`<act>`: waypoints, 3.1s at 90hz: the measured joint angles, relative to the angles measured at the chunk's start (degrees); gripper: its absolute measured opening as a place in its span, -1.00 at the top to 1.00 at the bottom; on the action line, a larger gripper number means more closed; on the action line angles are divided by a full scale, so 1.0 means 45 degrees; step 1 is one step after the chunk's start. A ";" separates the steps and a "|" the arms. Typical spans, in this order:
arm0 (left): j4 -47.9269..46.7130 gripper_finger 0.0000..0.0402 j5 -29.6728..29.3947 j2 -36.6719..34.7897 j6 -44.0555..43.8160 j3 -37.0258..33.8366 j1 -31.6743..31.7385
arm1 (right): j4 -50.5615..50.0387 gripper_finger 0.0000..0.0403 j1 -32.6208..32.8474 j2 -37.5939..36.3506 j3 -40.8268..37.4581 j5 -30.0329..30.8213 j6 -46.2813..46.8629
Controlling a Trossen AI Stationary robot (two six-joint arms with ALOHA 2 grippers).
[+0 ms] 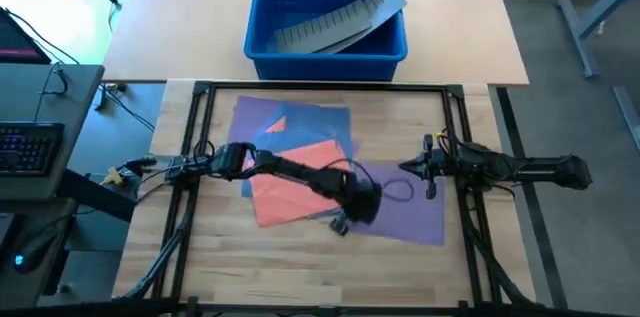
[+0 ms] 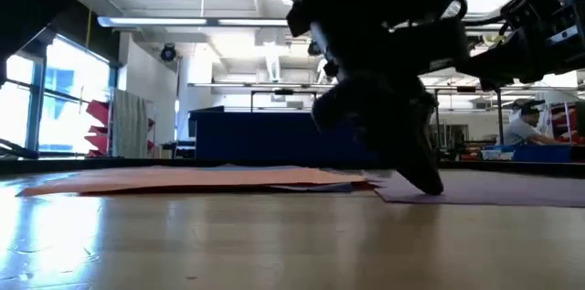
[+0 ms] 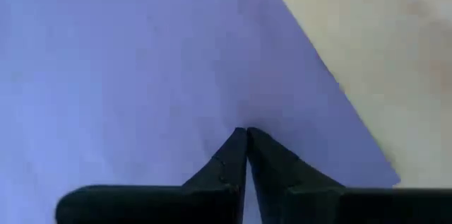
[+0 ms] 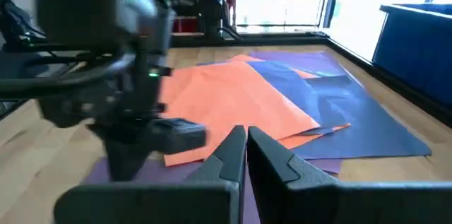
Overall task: Organize paper
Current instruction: Move the purple paper to the bottom right of the table
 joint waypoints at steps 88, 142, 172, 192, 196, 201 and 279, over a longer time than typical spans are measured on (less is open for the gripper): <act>0.2222 1.00 -0.1597 0.0175 -0.4729 -0.0063 -0.2990 | 0.0003 1.00 -0.0001 0.0000 -0.0002 0.0000 0.0000; 0.3207 1.00 -0.3355 0.0163 -0.6278 -0.0058 -0.4095 | 0.0002 1.00 0.0000 0.0000 -0.0002 0.0000 0.0000; 0.4048 1.00 -0.4101 0.0489 -0.7914 0.0005 -0.3248 | 0.0003 1.00 0.0004 -0.0005 0.0003 -0.0005 0.0000; 0.3972 1.00 -0.3465 0.0753 -0.8028 0.0044 -0.3358 | 0.0000 1.00 -0.0001 0.0000 -0.0002 0.0000 0.0000; 0.3976 1.00 -0.3548 0.0753 -0.8028 0.0044 -0.3472 | 0.0003 1.00 0.0004 -0.0005 -0.0002 -0.0005 0.0000; 0.4021 1.00 -0.3535 0.0753 -0.8065 0.0042 -0.3616 | 0.0006 1.00 -0.0001 0.0000 -0.0002 0.0000 0.0000; 0.3773 1.00 -0.3997 0.0792 -0.9046 0.0024 -0.3291 | 0.0003 1.00 0.0001 -0.0005 -0.0002 0.0000 0.0000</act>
